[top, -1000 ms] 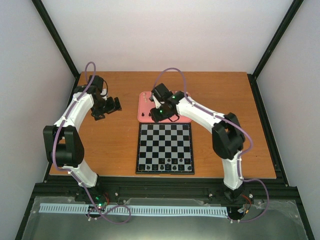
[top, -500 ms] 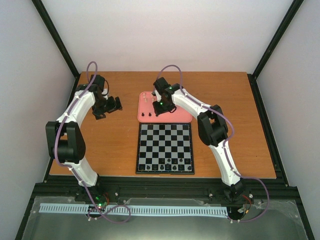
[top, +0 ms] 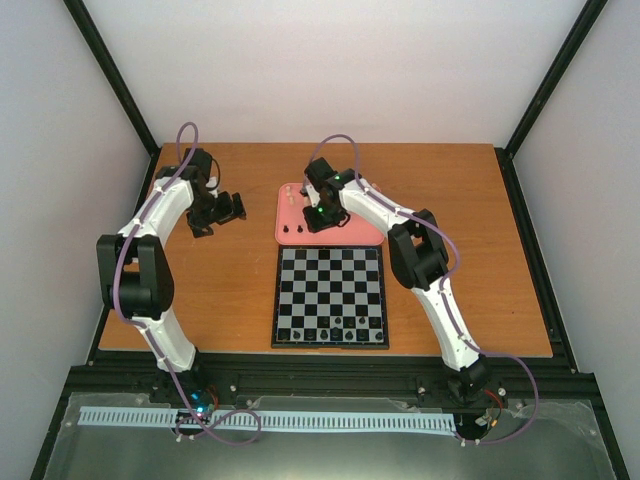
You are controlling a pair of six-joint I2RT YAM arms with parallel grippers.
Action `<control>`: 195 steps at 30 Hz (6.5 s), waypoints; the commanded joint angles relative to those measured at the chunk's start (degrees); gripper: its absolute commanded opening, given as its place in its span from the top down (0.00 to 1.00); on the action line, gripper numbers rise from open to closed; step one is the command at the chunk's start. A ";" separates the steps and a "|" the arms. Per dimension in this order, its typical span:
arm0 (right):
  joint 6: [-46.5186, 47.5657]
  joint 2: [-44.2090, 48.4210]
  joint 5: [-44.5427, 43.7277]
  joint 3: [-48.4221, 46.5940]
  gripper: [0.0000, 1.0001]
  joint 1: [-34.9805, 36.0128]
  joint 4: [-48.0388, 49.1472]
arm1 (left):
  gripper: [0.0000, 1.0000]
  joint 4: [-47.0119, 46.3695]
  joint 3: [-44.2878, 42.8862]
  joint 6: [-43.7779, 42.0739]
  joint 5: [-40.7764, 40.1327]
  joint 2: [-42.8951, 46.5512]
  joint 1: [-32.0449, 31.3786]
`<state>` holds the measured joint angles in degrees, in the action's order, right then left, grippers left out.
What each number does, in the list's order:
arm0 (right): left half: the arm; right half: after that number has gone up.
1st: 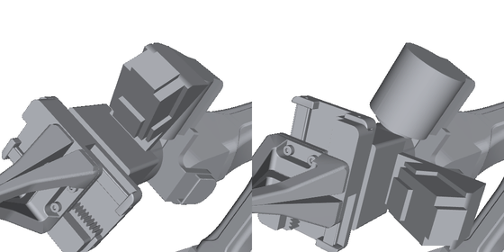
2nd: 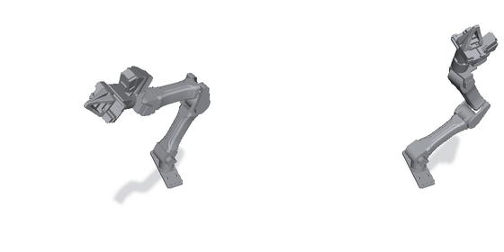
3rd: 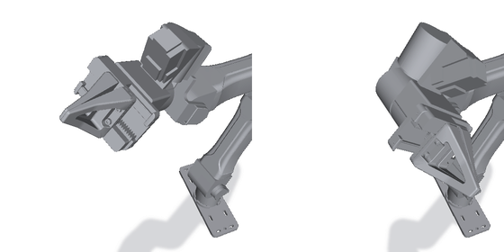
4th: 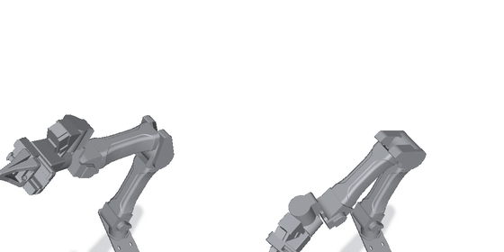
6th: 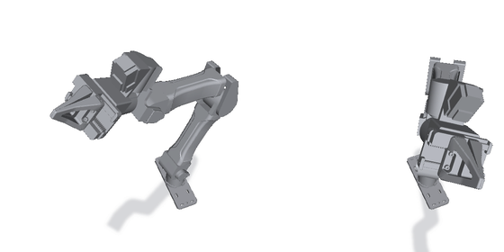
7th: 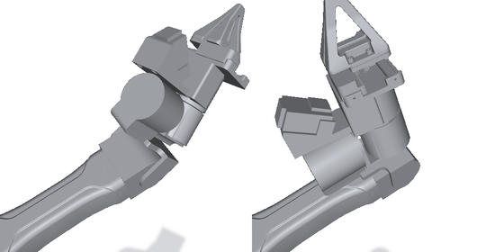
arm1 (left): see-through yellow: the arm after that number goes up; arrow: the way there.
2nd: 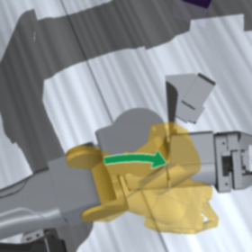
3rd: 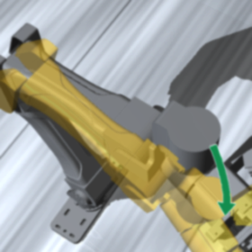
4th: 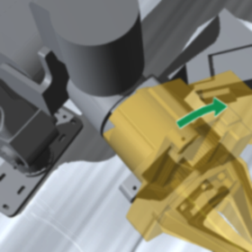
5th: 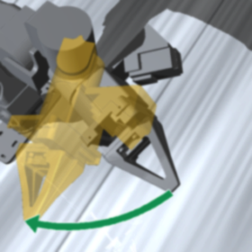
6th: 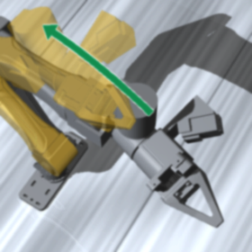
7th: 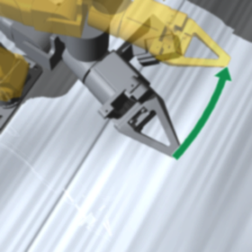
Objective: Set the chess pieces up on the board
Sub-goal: Pick up the chess piece from the storage box, then place the chess piece on the chessboard, then pick up the chess piece from the storage box.
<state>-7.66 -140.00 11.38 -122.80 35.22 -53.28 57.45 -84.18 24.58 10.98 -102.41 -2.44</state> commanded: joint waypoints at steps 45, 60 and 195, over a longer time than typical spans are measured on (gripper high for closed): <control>-9.85 37.36 -2.20 48.83 0.97 25.90 10.04 | 0.00 0.83 1.83 -0.10 -1.01 12.90 -0.32; -10.10 35.57 -0.94 49.30 0.96 26.39 10.15 | 0.00 0.46 3.66 -0.18 -0.92 13.70 -0.34; 0.20 6.46 -1.39 -0.71 0.97 4.94 -0.12 | 0.00 1.17 -1.51 -1.04 -0.43 6.38 -0.33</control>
<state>-8.75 -143.35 11.79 -127.98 38.57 -52.99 58.08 -83.55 24.56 10.11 -96.60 -2.44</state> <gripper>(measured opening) 0.073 0.999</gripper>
